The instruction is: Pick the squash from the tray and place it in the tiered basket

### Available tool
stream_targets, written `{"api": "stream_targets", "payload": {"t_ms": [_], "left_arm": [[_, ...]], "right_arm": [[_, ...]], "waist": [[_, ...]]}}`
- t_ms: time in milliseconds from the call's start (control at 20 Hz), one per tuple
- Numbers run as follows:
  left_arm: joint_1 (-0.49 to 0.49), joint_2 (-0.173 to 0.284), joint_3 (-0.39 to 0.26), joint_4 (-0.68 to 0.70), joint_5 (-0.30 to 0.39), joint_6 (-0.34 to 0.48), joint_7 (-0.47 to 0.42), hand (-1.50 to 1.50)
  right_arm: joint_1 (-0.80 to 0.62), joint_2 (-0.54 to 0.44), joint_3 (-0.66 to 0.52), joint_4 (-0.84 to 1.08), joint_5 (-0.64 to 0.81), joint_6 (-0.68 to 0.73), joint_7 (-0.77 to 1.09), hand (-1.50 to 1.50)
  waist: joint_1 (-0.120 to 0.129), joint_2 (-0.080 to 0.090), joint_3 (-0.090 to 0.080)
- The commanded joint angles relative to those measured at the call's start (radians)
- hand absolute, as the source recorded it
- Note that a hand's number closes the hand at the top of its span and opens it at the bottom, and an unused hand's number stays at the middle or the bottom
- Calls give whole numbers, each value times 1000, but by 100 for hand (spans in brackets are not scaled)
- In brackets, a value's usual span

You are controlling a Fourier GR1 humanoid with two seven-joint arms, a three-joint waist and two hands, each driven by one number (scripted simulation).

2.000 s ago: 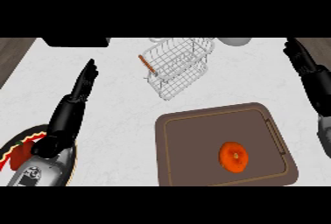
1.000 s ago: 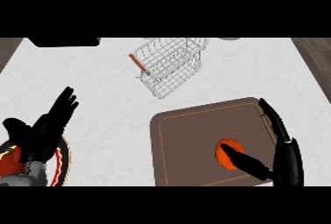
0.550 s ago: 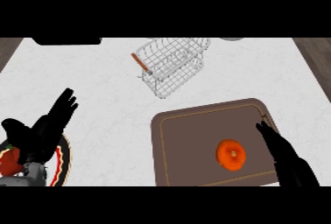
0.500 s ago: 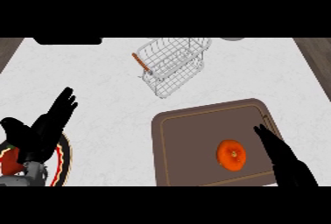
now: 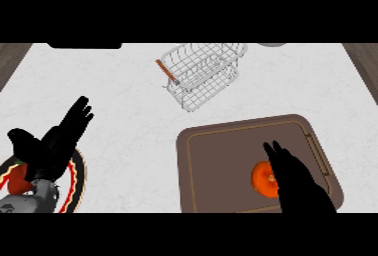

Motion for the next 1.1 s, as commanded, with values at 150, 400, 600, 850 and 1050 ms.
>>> {"api": "stream_targets", "payload": {"t_ms": [150, 400, 600, 850, 1050], "left_arm": [[5, -41, -13, -32, -29, 26, 20, 0], [34, 2, 40, -81, 11, -24, 55, 0], [53, -41, 28, -61, -47, -14, 10, 0], [-12, -63, 74, 104, -55, -82, -71, 0], [-45, -80, 72, -1, -76, -40, 68, 0]], "right_arm": [[-46, 148, 20, 146, 89, 66, 165, -150], [33, 150, 3, 268, 164, -28, 56, -150], [-1, 185, -41, 357, 206, -46, -7, -150], [-30, 175, -116, 388, 243, -42, -76, -150], [35, 193, -78, 335, 328, -43, -41, -150]], "waist": [[-3, 0, 3], [-4, -1, 4], [-4, 0, 4], [-10, 1, 4], [-10, 0, 4]]}}
